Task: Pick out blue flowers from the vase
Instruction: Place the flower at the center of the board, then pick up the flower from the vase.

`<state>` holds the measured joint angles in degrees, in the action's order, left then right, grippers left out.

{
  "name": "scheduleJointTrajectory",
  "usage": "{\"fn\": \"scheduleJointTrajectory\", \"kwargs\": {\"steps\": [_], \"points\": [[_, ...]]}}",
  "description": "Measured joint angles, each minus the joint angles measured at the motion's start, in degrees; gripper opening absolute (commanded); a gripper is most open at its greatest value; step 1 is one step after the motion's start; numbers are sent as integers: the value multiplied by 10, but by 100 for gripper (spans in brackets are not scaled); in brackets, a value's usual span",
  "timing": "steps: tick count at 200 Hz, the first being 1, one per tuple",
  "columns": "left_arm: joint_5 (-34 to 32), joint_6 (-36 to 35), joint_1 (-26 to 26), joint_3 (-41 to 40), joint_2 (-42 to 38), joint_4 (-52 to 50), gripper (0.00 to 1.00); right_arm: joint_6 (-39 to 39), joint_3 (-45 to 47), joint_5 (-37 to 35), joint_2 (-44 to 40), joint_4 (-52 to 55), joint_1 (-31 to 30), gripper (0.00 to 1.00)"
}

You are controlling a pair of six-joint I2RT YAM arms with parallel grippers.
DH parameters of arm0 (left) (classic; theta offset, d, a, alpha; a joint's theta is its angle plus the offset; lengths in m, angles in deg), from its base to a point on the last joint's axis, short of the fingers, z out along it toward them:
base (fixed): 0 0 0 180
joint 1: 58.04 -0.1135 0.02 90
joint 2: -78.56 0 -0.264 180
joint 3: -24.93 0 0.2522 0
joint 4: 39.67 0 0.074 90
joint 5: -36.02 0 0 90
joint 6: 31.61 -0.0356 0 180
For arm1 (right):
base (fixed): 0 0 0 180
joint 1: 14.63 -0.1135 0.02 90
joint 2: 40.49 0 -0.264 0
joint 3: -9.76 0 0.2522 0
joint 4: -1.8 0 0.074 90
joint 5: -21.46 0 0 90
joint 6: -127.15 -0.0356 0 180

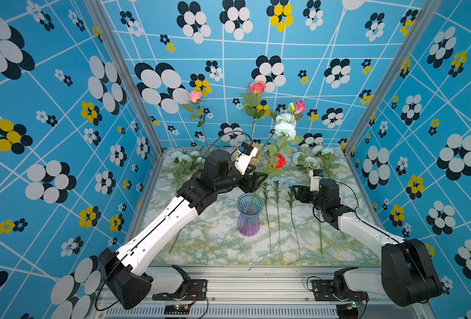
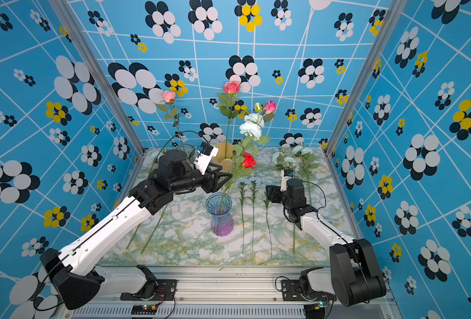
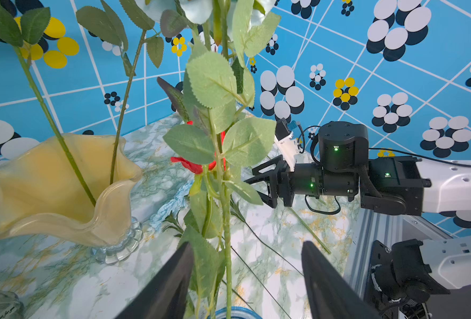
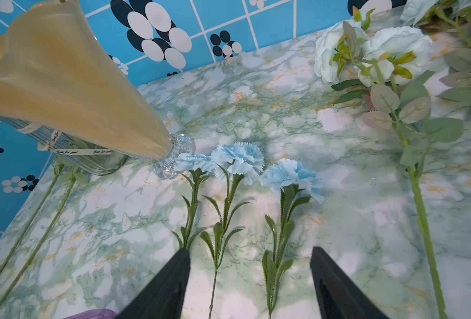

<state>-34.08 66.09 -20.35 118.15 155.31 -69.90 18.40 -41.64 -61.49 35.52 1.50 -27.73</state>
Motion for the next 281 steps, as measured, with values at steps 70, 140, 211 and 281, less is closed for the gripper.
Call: {"fn": "scheduleJointTrajectory", "kwargs": {"steps": [70, 140, 211, 281], "points": [[-24, 2, 28, 92, 84, -71, 44, 0, 0, 17, 3, -4, 0, 71], [-70, -4, 37, 108, 91, -128, 42, 0, 0, 27, 10, -4, -3, 69], [-88, -13, 37, 117, 120, -138, 34, 1, 0, 28, 10, -4, -3, 68], [-93, -17, 44, 120, 127, -138, 16, 1, 0, 28, 10, -8, -4, 67]]}}
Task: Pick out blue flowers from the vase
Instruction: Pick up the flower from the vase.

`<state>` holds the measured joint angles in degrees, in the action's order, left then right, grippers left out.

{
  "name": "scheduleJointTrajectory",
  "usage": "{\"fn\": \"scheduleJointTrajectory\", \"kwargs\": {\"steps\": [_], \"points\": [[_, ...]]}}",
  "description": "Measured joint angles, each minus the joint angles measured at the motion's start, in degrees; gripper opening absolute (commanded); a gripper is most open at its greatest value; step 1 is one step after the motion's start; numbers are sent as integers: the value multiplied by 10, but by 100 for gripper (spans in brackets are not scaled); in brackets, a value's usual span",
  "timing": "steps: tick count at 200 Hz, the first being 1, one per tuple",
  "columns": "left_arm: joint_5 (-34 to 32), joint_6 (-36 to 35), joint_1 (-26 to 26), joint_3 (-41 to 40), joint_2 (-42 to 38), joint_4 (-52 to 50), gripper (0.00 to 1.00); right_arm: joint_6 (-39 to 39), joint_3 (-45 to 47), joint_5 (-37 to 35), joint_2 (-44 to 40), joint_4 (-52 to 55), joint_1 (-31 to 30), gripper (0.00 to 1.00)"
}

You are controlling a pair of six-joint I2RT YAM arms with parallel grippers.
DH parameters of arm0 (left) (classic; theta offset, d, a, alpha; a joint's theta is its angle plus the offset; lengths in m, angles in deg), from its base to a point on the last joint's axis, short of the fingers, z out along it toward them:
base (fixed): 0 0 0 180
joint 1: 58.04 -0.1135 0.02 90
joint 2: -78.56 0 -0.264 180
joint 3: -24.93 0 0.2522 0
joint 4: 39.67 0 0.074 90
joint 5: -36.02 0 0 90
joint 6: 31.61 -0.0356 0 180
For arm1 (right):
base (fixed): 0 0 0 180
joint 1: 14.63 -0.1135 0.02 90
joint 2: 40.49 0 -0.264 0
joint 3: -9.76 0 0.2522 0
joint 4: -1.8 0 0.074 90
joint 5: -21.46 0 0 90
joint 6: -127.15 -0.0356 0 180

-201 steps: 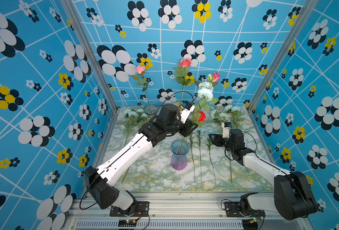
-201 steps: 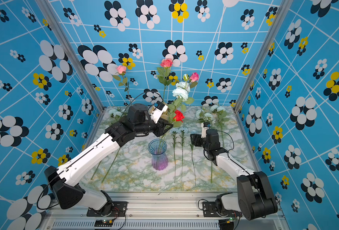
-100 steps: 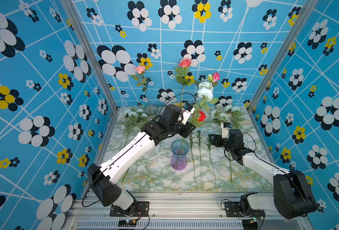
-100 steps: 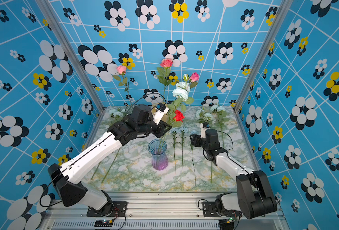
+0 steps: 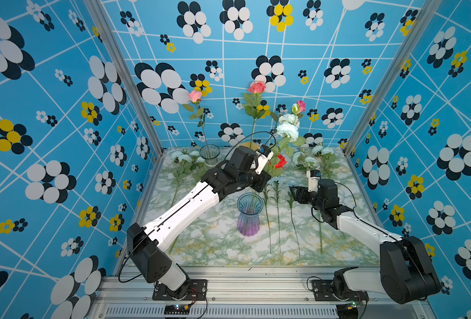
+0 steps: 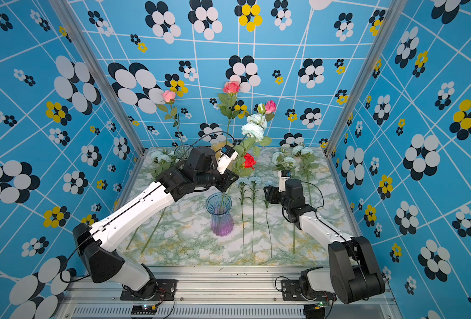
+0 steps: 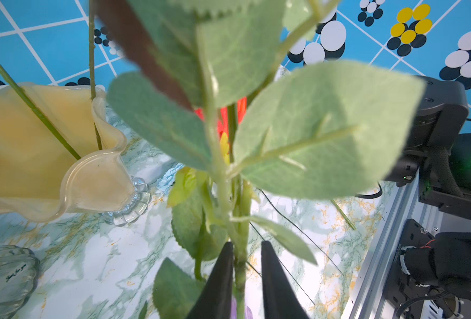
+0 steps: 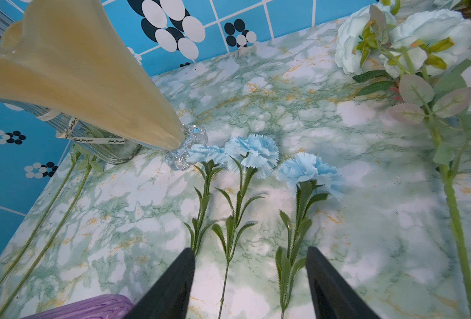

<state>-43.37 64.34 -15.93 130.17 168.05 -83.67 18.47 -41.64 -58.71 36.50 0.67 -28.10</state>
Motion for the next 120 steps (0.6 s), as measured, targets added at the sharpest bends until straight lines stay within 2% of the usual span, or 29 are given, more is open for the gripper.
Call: {"fn": "scheduleJointTrajectory", "kwargs": {"steps": [26, 73, 120], "points": [[-4, 1, 0, 0, 0, 0, 8, 0, 0, 4, 0, -7, 0, 66], [-6, 0, 2, 0, 0, 4, 0, 0, 0, 9, 0, -8, 0, 66], [-5, 0, 8, 0, -11, 4, 0, 0, 0, 9, 3, -8, 0, 66]]}}
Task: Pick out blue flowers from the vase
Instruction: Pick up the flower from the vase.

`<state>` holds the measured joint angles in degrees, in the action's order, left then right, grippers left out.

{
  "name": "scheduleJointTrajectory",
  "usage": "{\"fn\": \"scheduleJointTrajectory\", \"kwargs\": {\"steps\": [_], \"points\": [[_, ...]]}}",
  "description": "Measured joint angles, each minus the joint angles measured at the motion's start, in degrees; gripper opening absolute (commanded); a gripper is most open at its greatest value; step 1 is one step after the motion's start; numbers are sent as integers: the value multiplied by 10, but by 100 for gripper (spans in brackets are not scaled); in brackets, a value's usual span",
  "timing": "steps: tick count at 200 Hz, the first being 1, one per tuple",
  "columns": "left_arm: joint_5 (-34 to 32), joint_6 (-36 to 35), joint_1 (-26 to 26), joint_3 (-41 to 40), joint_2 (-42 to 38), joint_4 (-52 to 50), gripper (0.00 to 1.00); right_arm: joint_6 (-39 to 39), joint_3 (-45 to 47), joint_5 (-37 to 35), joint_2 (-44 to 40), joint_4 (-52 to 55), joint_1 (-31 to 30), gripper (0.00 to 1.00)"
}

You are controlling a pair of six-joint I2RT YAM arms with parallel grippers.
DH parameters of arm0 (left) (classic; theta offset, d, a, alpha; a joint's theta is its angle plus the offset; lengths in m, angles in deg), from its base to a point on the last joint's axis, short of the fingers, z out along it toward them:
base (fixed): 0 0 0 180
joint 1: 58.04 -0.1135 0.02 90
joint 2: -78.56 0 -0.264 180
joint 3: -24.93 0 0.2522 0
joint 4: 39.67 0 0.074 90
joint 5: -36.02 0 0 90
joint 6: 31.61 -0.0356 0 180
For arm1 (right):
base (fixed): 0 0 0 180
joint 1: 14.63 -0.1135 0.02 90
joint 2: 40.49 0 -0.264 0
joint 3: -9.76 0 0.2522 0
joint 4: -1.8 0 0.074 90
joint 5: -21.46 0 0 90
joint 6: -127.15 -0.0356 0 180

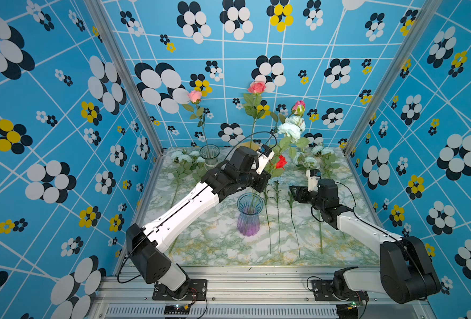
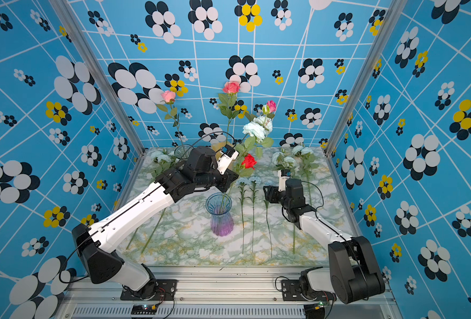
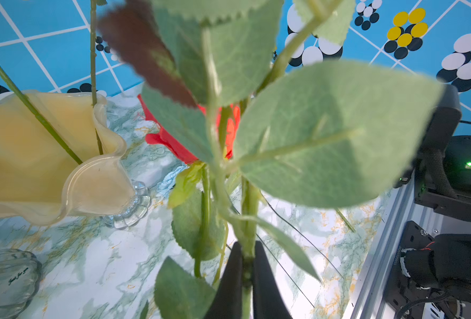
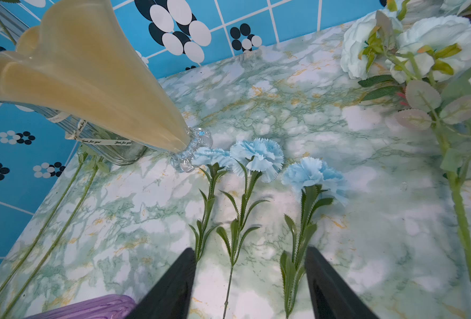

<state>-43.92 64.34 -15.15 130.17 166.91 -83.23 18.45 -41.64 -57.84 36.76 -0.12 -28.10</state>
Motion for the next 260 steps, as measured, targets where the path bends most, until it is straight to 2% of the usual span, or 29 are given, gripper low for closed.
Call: {"fn": "scheduleJointTrajectory", "kwargs": {"steps": [74, 129, 197, 260], "points": [[22, 5, 0, 0, -79, 26, 0, 0, -1, 2, 10, 0, 0, 65], [31, 5, 0, 9, -106, 30, 0, 0, -8, 2, 17, 0, 0, 66], [87, 10, 0, 93, -112, 30, 0, 0, -10, 2, 19, 0, 0, 69], [148, 23, 0, 212, -89, 27, 0, 0, -10, 2, 19, 0, 0, 69]]}}
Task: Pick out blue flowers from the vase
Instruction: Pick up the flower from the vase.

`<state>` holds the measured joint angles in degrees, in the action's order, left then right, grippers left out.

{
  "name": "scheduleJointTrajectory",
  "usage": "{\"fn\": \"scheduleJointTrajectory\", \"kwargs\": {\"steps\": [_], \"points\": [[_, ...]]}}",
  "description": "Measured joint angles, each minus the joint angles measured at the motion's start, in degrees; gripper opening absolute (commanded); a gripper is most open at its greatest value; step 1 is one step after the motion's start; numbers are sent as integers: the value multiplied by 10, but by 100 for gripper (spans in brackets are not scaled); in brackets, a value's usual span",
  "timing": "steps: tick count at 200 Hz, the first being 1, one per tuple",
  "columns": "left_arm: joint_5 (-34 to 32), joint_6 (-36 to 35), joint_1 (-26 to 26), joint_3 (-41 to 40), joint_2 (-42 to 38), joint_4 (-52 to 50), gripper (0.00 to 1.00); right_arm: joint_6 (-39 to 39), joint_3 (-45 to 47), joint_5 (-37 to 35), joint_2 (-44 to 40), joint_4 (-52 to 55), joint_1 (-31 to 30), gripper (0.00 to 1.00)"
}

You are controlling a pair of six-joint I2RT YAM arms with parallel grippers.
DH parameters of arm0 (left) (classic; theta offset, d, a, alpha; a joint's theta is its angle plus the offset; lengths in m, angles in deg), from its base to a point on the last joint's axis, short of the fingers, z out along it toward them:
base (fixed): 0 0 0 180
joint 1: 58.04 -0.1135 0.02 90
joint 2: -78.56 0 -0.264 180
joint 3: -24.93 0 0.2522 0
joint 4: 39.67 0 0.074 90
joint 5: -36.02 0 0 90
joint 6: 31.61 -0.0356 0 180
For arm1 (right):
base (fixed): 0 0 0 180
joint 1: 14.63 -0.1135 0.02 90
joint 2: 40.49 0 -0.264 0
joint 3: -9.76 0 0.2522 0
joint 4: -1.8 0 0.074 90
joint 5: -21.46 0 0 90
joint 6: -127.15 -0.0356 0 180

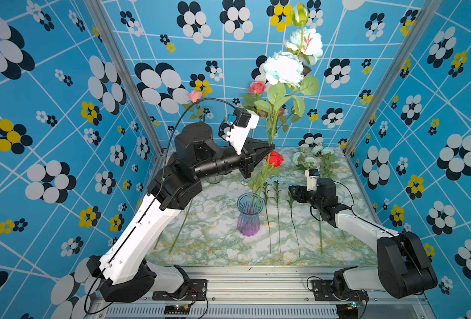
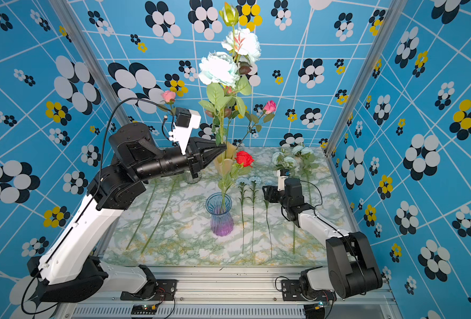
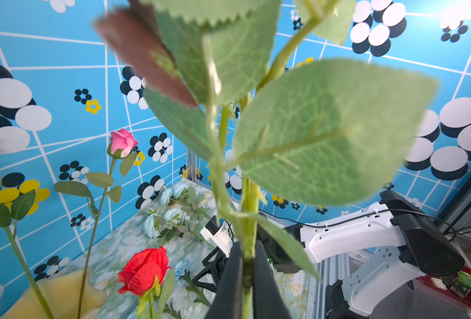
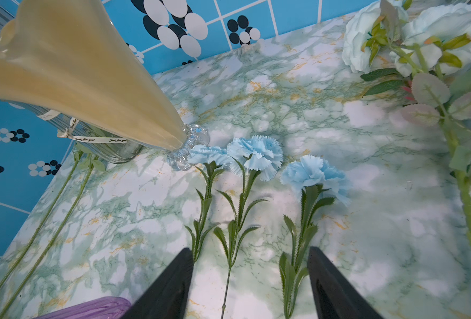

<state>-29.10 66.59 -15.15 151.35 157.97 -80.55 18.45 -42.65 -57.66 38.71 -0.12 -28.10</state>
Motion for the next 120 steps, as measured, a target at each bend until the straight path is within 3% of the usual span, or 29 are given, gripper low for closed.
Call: {"fn": "scheduleJointTrajectory", "kwargs": {"steps": [67, 120], "points": [[26, 10, 0, 139, 53, -31, 0, 0, 0, 4, 0, -1, 0, 70], [59, 37, 0, 177, 75, -22, 0, -1, 0, 4, 0, -4, 0, 71]]}}
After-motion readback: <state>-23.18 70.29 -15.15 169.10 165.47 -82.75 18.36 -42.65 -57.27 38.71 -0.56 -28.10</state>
